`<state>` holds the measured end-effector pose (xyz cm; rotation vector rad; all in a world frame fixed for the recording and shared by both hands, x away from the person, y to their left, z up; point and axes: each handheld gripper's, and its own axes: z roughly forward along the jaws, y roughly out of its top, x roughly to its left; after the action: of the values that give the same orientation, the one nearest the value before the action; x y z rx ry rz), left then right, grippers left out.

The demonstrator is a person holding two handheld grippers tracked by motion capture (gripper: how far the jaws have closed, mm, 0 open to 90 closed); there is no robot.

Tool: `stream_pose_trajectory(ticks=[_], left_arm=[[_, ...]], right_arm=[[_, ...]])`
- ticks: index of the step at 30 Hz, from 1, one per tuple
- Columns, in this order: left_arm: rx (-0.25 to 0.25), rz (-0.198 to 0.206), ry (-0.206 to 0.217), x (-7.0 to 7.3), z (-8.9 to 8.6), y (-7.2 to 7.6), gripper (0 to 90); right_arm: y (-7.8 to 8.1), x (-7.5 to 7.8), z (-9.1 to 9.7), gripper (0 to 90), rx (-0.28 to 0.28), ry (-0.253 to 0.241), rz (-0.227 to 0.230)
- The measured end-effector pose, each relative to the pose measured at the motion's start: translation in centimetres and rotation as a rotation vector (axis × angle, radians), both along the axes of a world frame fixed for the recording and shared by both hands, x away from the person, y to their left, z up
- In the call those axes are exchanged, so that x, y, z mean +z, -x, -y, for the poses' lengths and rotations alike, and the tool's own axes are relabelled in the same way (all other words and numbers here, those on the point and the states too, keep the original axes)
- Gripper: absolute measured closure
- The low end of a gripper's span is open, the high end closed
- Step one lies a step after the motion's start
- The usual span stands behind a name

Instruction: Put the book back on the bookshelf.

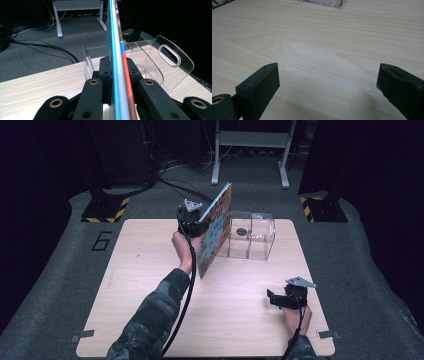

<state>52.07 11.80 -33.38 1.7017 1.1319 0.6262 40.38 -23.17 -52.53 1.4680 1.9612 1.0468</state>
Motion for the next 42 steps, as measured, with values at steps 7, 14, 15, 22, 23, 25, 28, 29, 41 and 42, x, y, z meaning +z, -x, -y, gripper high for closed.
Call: stream_pose_trajectory(ticks=[7, 14, 15, 22, 23, 25, 28, 29, 41, 42], left_arm=[[0.001, -0.016, 0.004, 0.0, -0.3, -0.1, 73.7], [-0.031, -0.056, 0.009, 0.0, -0.7, -0.1, 57.2], [-0.036, -0.061, 0.012, 0.0, -0.9, 0.0, 53.1], [-0.062, -0.049, 0.016, 0.8, -2.2, 1.0, 33.3], [-0.063, -0.054, 0.015, 0.9, -2.4, 1.2, 30.2], [-0.085, -0.061, 0.0, 1.1, -3.0, 1.7, 22.9], [-0.103, -0.043, -0.009, 1.4, -3.8, 2.8, 18.1], [-0.114, -0.034, -0.014, 1.5, -4.1, 3.2, 17.0], [-0.175, -0.041, -0.071, -0.4, -8.4, 8.5, 11.7], [-0.168, -0.043, -0.081, -0.6, -8.8, 8.9, 11.6]], right_arm=[[0.0, 0.0, 0.0, 4.0, 0.002, 0.009, -0.009], [0.0, -0.1, -0.1, 4.2, -0.002, 0.004, -0.001], [0.0, 0.0, -0.1, 4.3, 0.002, 0.007, -0.007], [0.0, 0.0, -0.1, 4.6, 0.003, 0.008, -0.009], [-0.1, 0.0, -0.1, 4.6, 0.006, 0.012, -0.007], [0.0, 0.0, -0.1, 4.7, 0.004, 0.009, -0.009], [-0.1, 0.0, -0.1, 4.7, 0.003, 0.01, -0.011], [-0.1, 0.0, -0.1, 4.7, 0.002, 0.011, -0.012], [-0.2, -0.1, -0.2, 5.1, 0.002, 0.01, -0.017], [-0.2, -0.1, -0.2, 5.1, 0.003, 0.01, -0.019]])
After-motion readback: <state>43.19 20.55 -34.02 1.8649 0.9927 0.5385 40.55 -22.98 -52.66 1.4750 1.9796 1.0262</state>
